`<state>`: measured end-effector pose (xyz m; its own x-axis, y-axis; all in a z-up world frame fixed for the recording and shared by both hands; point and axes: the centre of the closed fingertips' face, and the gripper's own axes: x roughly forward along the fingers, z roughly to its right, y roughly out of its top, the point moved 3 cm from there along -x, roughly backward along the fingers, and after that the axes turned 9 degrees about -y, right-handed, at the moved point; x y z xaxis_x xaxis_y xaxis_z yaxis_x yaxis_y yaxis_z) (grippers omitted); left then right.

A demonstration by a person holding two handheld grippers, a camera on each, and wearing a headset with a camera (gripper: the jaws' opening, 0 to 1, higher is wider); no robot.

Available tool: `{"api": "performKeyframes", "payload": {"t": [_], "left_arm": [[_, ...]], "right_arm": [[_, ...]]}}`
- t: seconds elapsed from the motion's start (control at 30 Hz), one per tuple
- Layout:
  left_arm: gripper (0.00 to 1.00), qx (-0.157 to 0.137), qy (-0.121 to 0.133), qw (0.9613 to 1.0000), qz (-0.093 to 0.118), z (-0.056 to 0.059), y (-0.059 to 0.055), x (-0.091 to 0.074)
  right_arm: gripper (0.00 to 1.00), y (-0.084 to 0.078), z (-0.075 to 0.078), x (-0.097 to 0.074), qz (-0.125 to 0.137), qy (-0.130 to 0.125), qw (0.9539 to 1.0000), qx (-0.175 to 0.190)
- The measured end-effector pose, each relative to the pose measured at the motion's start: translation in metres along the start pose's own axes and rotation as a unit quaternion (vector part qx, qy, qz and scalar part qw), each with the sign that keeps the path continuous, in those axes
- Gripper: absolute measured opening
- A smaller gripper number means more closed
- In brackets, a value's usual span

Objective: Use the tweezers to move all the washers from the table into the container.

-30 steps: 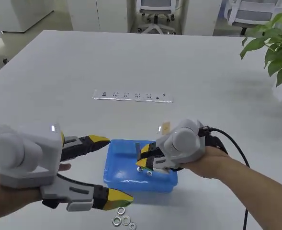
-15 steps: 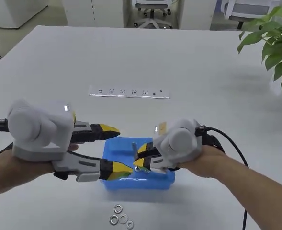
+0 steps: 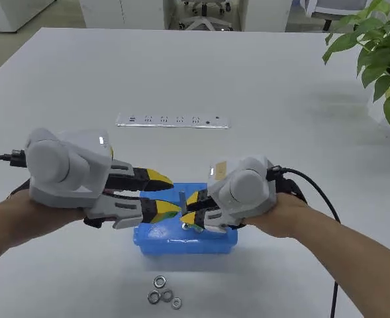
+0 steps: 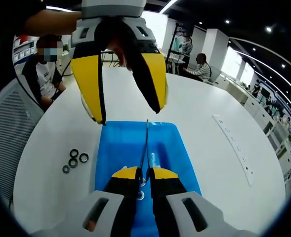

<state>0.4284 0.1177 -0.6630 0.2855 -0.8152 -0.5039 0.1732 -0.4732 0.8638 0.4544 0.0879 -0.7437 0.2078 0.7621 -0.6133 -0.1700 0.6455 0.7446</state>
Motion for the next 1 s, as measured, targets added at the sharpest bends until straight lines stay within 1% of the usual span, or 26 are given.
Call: {"api": "performKeyframes", "payload": {"t": [0.07,0.27,0.33,0.43,0.6,0.7,0.87,1.0], "left_arm": [[0.24,0.007,-0.004,1.0000,0.001,0.000,0.001,0.003],[0.15,0.032,-0.015,0.9993,-0.010,-0.001,0.001,0.013],[0.12,0.044,-0.021,0.9988,-0.007,-0.001,0.003,0.016],[0.08,0.053,-0.029,0.9982,-0.007,0.000,0.004,0.020],[0.07,0.065,-0.036,0.9972,-0.013,0.000,0.006,0.024],[0.05,0.066,-0.040,0.9969,-0.017,0.000,0.007,0.026],[0.05,0.057,-0.042,0.9973,-0.016,0.001,0.006,0.027],[0.04,0.050,-0.033,0.9981,-0.017,-0.003,0.006,0.025]], "right_arm": [[0.10,0.000,0.000,0.000,0.001,0.001,1.0000,-0.004],[0.10,-0.001,0.000,0.000,0.002,0.003,1.0000,-0.009],[0.10,-0.001,-0.001,-0.001,0.002,0.005,0.9999,-0.013],[0.11,-0.002,-0.001,-0.001,0.002,0.007,0.9999,-0.014],[0.11,-0.003,-0.001,-0.003,0.000,0.003,1.0000,-0.005],[0.13,-0.004,-0.001,-0.003,-0.004,0.003,1.0000,-0.004],[0.13,-0.005,-0.002,-0.003,-0.004,0.001,1.0000,0.002],[0.14,-0.005,-0.001,-0.004,-0.004,0.001,1.0000,0.004]]}}
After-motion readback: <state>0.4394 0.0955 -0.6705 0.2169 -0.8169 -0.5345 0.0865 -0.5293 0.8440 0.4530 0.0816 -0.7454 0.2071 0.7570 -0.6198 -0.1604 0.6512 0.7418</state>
